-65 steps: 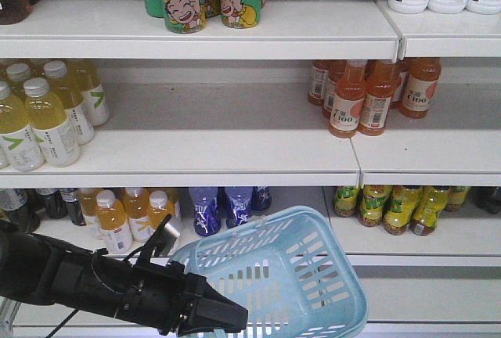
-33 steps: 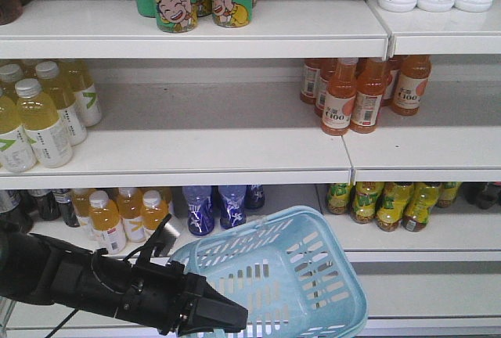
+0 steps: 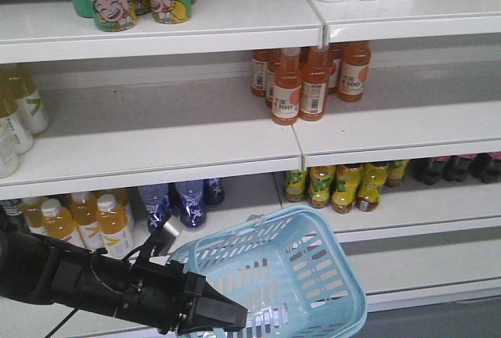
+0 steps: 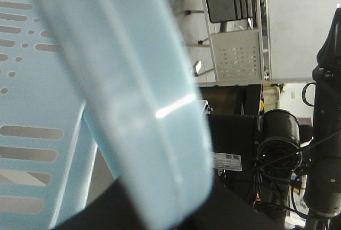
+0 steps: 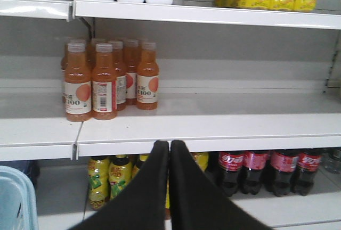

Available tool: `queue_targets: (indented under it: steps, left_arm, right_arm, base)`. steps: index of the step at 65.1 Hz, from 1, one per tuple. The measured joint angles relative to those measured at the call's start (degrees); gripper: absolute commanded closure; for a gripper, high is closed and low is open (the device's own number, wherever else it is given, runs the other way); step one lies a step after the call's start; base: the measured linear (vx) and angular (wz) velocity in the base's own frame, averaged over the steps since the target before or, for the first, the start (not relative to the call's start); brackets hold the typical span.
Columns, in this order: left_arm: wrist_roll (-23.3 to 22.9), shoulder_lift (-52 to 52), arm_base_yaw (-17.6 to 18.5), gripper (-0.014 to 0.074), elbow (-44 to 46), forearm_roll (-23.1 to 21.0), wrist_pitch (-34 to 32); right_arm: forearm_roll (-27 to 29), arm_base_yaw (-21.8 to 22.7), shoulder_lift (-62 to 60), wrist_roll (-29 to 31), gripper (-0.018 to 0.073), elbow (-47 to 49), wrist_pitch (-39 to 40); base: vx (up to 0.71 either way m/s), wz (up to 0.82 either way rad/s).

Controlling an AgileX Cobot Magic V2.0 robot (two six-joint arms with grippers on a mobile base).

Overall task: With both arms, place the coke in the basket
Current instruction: 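Hold the basket in the left gripper and turn the base away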

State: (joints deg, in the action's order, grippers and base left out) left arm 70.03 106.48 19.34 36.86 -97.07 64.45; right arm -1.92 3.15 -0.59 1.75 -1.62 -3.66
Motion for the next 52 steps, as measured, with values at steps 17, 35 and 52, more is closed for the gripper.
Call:
queue_targets:
  steps: [17, 35, 52]
  left_arm:
    - [0.0, 0.0, 0.0, 0.0604, 0.0, 0.0, 0.0]
    - [0.0, 0.0, 0.0, 0.0604, 0.0, 0.0, 0.0]
    - [0.0, 0.0, 0.0, 0.0604, 0.0, 0.0, 0.0]
  right_arm:
    - [0.0, 0.0, 0.0, 0.0, 0.0568, 0.0, 0.0]
    - [0.0, 0.0, 0.0, 0.0, 0.0568, 0.0, 0.0]
    - [0.0, 0.0, 0.0, 0.0, 0.0568, 0.0, 0.0]
  base:
    - [-0.05, -0.38]
    - [-0.06, -0.37]
    - [-0.05, -0.31]
